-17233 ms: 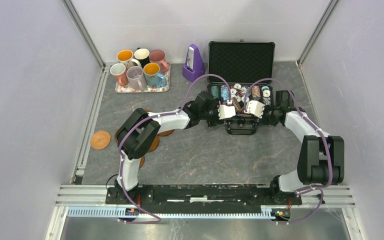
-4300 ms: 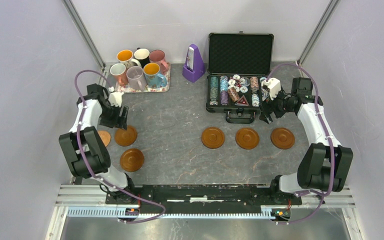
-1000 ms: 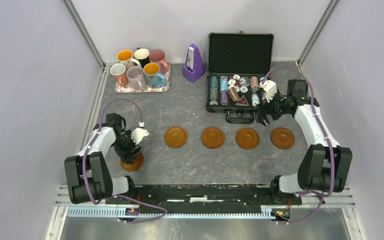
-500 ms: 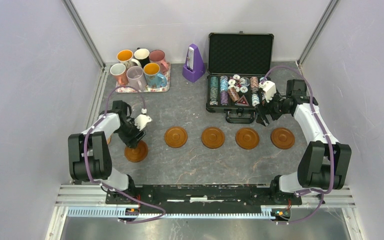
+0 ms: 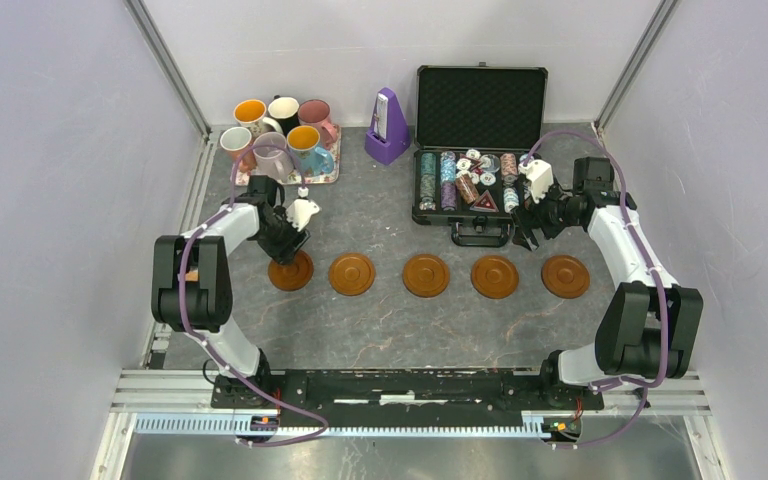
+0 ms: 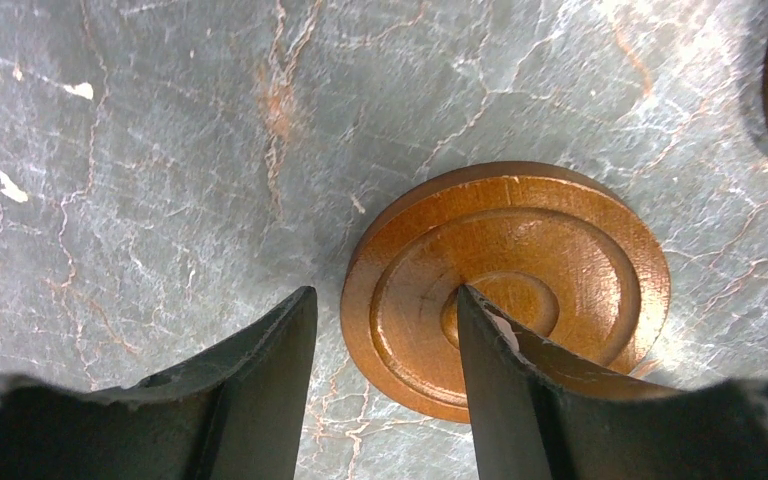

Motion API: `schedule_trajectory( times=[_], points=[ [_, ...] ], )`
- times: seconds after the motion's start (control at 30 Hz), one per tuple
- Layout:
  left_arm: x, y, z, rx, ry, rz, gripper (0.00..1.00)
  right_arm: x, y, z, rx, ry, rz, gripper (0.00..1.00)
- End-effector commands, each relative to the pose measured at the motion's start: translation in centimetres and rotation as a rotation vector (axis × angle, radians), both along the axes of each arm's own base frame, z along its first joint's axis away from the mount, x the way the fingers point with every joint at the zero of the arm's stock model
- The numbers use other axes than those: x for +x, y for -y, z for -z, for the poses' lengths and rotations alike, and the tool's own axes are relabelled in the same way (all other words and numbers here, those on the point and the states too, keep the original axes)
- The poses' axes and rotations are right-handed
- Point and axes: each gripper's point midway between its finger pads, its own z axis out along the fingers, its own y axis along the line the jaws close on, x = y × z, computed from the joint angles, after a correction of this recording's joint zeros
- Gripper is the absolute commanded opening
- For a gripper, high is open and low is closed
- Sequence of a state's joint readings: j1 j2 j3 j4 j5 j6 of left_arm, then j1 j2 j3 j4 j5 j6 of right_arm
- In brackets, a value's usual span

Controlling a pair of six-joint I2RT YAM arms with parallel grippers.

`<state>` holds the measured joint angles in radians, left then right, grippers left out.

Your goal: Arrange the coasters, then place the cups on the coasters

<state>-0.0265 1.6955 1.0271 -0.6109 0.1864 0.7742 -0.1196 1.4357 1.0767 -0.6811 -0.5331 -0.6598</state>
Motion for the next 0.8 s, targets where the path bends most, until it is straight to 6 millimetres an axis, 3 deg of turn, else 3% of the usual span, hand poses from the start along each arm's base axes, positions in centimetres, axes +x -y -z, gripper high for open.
schedule_trajectory(
  times=[0.0,0.27,0.57,0.63,0.77],
  points=[
    [1.3,1.2,-0.4,-0.049,0.031,-0.044,0.6,1.5,0.2,-2.1,-0.003,0.065,0.014,0.98],
    [0.1,-0.4,-0.6,-0.026,0.014,-0.08,0.65,1.5,0.0,-2.3,0.01,0.063,0.019,0.98],
    [-0.3,-1.7,-7.2,-0.155,0.069,-0.199,0.79,1.7,-0.2,-2.8,0.012,0.073,0.014,0.98],
    [-0.8,-3.7,-7.6,-0.145,0.066,-0.266,0.8,1.8,-0.3,-3.0,0.013,0.079,0.013,0.98],
    [-2.6,-10.9,-6.7,-0.078,0.026,-0.462,0.79,1.8,-0.5,-3.3,0.018,0.086,0.004,0.98]
  ],
)
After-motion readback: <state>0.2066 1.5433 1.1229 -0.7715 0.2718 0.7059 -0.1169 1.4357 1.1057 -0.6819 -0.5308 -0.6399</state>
